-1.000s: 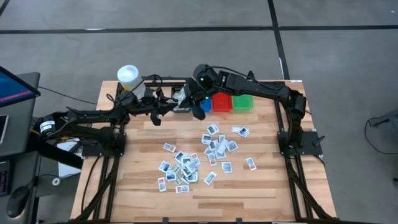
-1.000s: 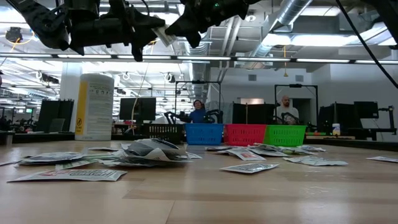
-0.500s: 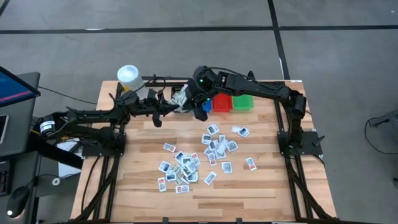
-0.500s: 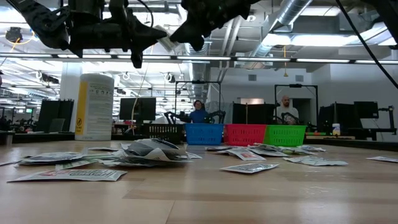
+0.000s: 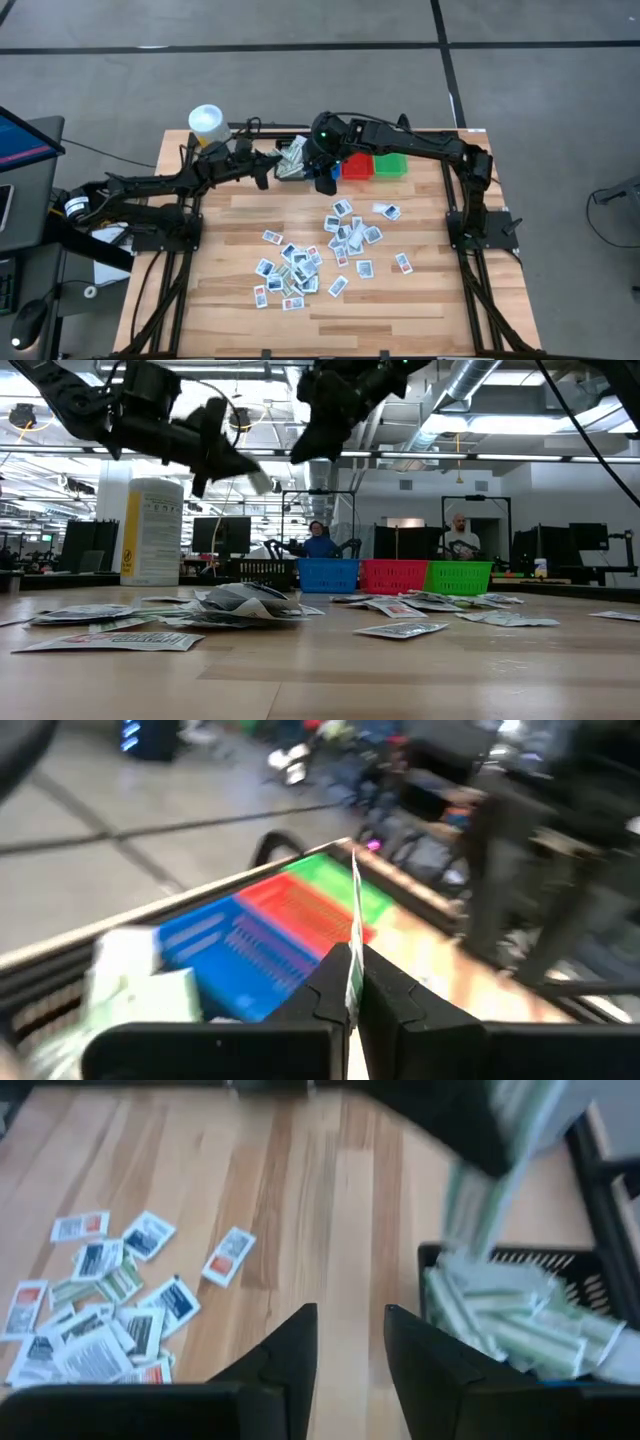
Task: Pick & Place First Aid Supplies
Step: Put the green bandage pack in the black bin
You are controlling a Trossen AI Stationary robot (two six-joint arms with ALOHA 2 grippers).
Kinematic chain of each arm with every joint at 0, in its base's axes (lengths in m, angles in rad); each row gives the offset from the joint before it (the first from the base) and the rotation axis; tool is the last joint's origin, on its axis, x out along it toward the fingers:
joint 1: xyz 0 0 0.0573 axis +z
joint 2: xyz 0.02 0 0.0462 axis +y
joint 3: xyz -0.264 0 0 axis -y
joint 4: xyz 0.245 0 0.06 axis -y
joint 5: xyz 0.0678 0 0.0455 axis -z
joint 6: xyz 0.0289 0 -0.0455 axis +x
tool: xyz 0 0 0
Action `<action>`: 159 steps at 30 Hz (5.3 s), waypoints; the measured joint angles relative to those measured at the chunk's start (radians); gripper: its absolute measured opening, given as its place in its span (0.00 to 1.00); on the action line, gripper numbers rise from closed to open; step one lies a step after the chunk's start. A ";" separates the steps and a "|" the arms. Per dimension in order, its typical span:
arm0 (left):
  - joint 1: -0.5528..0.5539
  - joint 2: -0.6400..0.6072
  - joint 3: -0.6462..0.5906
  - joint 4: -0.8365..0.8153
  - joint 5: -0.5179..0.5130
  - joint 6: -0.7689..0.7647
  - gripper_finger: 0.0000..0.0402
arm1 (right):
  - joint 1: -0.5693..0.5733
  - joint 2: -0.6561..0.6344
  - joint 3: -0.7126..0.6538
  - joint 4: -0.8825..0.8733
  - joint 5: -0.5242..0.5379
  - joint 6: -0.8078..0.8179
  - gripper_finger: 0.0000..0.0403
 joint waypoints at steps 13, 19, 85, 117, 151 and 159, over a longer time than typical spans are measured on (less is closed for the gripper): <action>0.074 0.239 0.119 -0.024 0.130 -0.099 0.01 | -0.012 0.001 -0.162 0.174 -0.078 0.054 0.27; 0.086 0.358 0.243 -0.180 0.162 -0.089 0.02 | -0.024 0.000 -0.161 0.148 -0.081 0.056 0.27; 0.154 0.420 0.288 -0.022 -0.195 0.091 0.33 | 0.045 0.000 -0.160 0.182 -0.082 0.213 0.27; -0.063 0.134 0.287 -0.860 -0.500 -0.097 0.33 | 0.048 0.000 -0.160 0.350 -0.070 0.206 0.27; 0.068 0.377 0.288 -0.251 -0.124 0.104 0.33 | 0.032 0.001 -0.160 0.340 -0.070 0.205 0.27; 0.049 0.206 0.288 -0.487 -0.449 0.068 0.33 | 0.032 0.001 -0.160 0.318 -0.070 0.205 0.27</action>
